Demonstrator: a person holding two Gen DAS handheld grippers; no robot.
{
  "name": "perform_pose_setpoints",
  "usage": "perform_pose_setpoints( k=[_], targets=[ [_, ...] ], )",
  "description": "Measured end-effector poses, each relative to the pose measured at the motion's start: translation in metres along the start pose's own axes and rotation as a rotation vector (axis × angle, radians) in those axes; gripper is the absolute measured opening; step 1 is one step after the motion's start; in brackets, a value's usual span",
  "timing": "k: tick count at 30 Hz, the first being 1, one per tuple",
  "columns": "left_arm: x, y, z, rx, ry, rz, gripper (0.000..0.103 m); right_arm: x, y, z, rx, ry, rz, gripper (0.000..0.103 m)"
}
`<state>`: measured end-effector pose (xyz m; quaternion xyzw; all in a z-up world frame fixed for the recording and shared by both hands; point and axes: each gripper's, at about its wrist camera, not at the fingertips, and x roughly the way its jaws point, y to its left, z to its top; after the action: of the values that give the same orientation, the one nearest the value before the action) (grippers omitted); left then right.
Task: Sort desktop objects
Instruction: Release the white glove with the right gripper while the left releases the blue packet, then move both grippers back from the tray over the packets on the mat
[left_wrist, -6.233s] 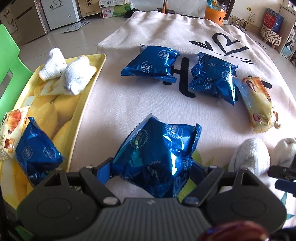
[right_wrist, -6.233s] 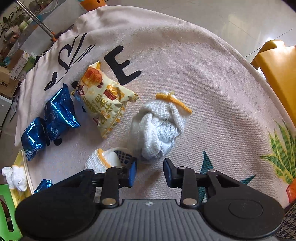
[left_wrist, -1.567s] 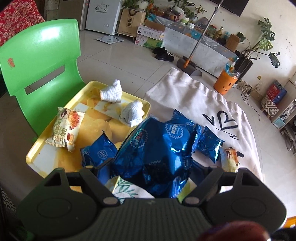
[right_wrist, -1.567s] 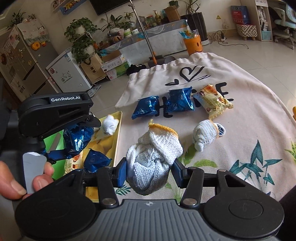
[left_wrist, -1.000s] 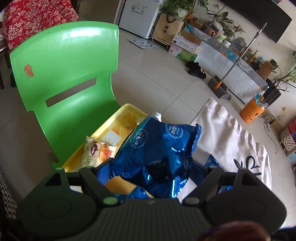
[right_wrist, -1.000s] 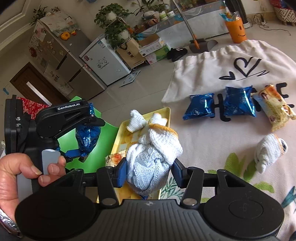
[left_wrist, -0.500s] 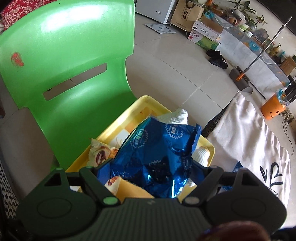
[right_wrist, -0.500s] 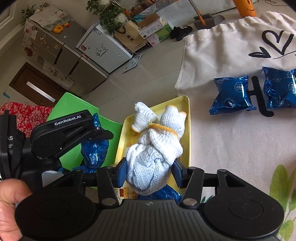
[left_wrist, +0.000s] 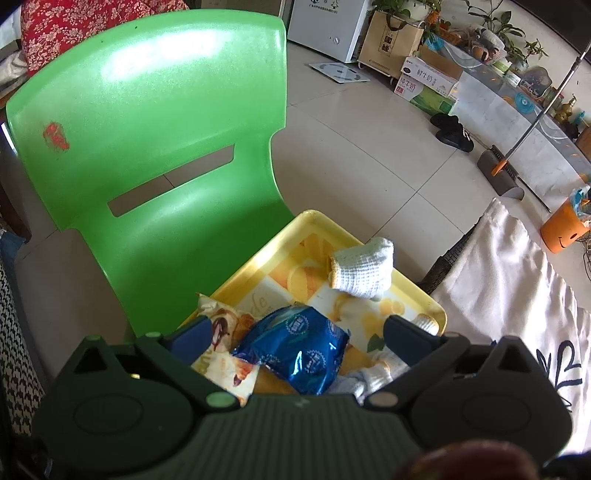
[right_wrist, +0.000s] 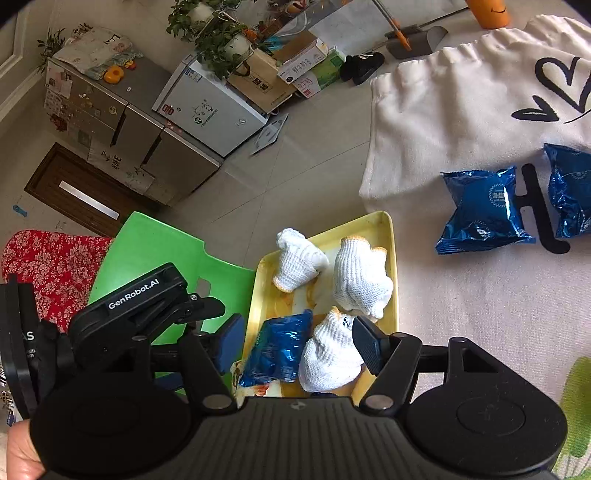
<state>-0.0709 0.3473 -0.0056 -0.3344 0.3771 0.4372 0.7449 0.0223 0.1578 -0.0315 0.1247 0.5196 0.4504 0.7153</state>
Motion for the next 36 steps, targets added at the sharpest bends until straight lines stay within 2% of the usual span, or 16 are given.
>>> perform_pose_setpoints(
  k=[9, 16, 23, 27, 36],
  targets=[
    [-0.008, -0.027, -0.01, 0.056, 0.002, -0.052, 0.102, -0.02, -0.021, 0.009, 0.006, 0.019, -0.134, 0.068],
    [-0.009, -0.048, -0.025, 0.116, 0.012, -0.091, 0.102, -0.034, -0.041, 0.017, 0.027, 0.029, -0.196, 0.069],
    [-0.009, -0.071, -0.041, 0.162, 0.032, -0.135, 0.102, -0.061, -0.067, 0.03, 0.059, -0.002, -0.25, 0.069],
    [-0.008, -0.087, -0.051, 0.194, 0.044, -0.159, 0.102, -0.075, -0.082, 0.037, 0.082, -0.021, -0.294, 0.074],
    [-0.001, -0.118, -0.071, 0.233, 0.062, -0.193, 0.102, -0.103, -0.114, 0.05, 0.133, -0.05, -0.352, 0.074]
  ],
)
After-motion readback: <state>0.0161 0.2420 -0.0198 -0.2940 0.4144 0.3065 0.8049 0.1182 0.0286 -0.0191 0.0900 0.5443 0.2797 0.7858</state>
